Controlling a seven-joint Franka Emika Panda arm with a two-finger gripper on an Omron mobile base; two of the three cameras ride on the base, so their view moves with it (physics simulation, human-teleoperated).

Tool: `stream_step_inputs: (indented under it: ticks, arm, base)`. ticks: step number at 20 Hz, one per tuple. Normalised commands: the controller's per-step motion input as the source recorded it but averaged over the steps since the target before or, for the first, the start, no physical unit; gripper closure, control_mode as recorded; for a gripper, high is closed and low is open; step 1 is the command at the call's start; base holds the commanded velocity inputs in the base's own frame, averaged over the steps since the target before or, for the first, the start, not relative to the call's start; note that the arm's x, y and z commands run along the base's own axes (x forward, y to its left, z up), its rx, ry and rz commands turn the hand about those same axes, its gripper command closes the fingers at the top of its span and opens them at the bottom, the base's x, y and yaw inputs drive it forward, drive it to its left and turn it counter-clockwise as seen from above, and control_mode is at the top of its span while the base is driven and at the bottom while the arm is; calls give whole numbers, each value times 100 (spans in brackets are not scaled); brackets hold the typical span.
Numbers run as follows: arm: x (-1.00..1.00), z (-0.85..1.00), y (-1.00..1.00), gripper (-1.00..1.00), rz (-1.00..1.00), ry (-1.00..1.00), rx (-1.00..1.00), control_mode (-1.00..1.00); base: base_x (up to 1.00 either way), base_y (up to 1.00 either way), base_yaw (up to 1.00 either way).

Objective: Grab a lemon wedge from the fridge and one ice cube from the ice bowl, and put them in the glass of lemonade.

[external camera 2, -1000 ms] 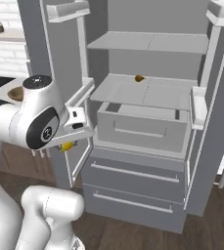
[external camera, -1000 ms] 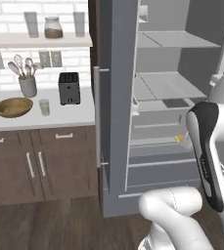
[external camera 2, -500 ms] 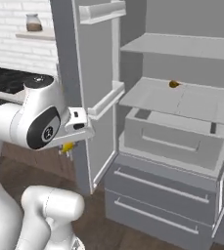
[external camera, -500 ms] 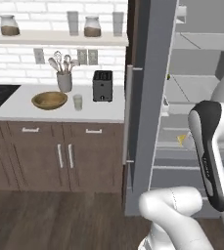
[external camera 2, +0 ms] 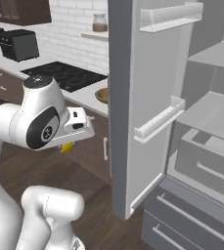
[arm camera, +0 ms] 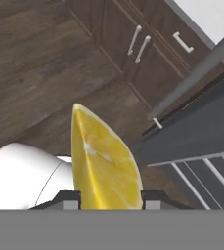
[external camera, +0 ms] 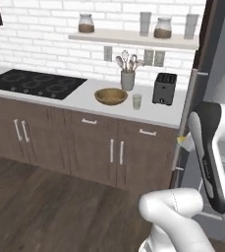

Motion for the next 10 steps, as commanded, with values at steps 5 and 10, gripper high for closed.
stream_step_inputs:
  ticks: [5, 10]
  arm:
    - [0, 0, 0, 100, 0, 0, 0, 100]
    - [0, 0, 0, 100, 0, 0, 0, 100]
  base:
    - [100, 66, 0]
    - [100, 49, 0]
